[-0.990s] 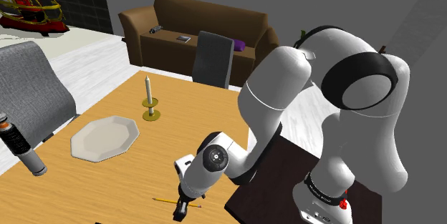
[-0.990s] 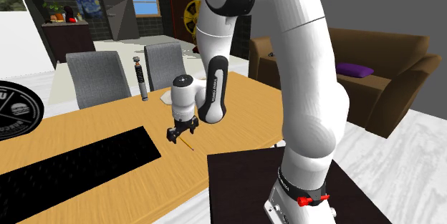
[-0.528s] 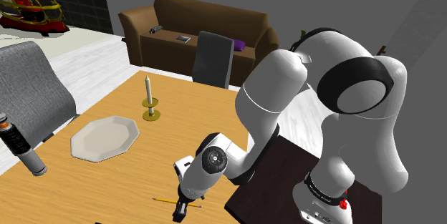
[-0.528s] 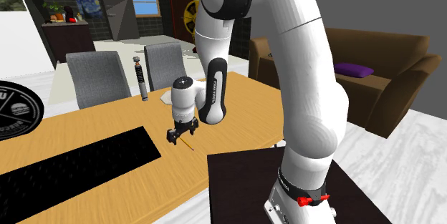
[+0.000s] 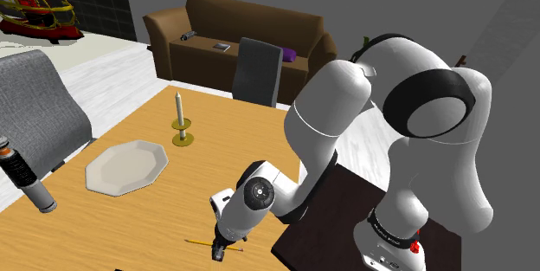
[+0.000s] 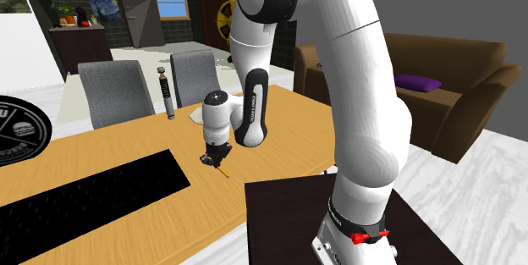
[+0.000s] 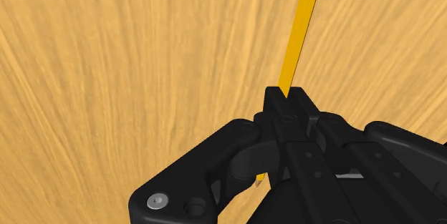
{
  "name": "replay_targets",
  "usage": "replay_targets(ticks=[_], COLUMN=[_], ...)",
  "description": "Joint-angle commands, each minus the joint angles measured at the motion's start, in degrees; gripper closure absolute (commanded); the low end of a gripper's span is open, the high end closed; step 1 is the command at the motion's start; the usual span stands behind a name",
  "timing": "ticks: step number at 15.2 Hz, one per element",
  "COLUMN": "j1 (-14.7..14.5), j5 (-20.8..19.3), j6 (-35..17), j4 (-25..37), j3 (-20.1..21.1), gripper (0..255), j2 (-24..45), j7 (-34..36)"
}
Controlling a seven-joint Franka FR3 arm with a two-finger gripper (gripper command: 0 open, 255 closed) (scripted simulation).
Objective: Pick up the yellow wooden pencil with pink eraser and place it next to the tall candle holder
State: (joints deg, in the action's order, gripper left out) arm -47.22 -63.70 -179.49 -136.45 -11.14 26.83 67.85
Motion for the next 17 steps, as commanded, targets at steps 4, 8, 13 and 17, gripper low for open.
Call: replay_targets(ticks=[4,8,13,17], j1=[1.2,5.5,10.3,13.5], j5=[1.1,5.9,12.7,18.6], j6=[0.8,3.6,6.7,8.9], j4=[-0.6,-2.7,-4.9,-6.4], j3=[1.3,6.2,11.9,16.0], gripper=[255,255,255,255], j2=[-1.0,-5.0,-9.7,-13.3], j7=[-1.4,-7.0,-14.0,-19.7])
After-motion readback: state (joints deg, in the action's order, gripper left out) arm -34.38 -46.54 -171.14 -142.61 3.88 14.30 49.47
